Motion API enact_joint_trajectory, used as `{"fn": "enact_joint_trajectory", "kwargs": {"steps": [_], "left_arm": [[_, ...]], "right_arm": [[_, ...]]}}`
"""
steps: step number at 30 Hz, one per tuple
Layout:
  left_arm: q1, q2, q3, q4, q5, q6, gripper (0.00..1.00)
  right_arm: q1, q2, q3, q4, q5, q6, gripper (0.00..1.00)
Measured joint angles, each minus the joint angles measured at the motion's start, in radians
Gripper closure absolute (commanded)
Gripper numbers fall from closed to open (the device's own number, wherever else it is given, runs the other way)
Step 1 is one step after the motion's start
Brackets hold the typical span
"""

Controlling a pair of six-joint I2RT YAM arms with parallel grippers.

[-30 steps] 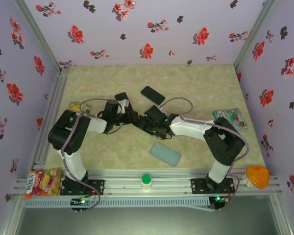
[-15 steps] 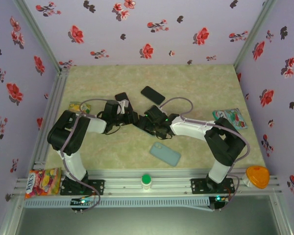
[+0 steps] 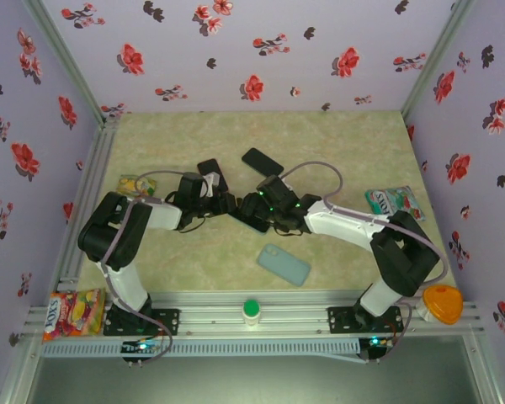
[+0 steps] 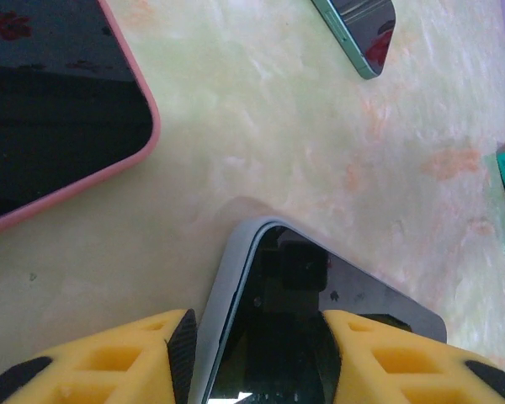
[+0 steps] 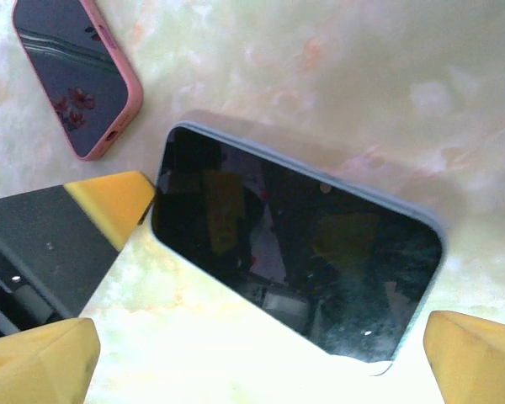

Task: Put the phone into the phone case

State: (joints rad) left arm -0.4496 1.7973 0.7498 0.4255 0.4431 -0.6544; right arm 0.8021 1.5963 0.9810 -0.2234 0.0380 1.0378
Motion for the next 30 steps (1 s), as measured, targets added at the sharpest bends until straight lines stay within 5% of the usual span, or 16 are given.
{"fn": "enact_joint_trajectory", "kwargs": {"steps": [7,19,30], "left_arm": [[0.0,-0.017,0.0,-0.04,-0.018,0.001,0.57],[0.0,-0.032,0.01,-0.108,-0.053,0.008,0.6],[0.0,-0.043,0.018,-0.115,-0.077,0.008,0.59]], "right_arm": [[-0.065,-0.029,-0.075,0.066,-0.03,-0.077,0.21],[-0.109,-0.029,-0.097,0.132,-0.122,-0.173,0.77],[-0.044,-0.027,-0.14,0.139,-0.178,-0.174,0.87]]}}
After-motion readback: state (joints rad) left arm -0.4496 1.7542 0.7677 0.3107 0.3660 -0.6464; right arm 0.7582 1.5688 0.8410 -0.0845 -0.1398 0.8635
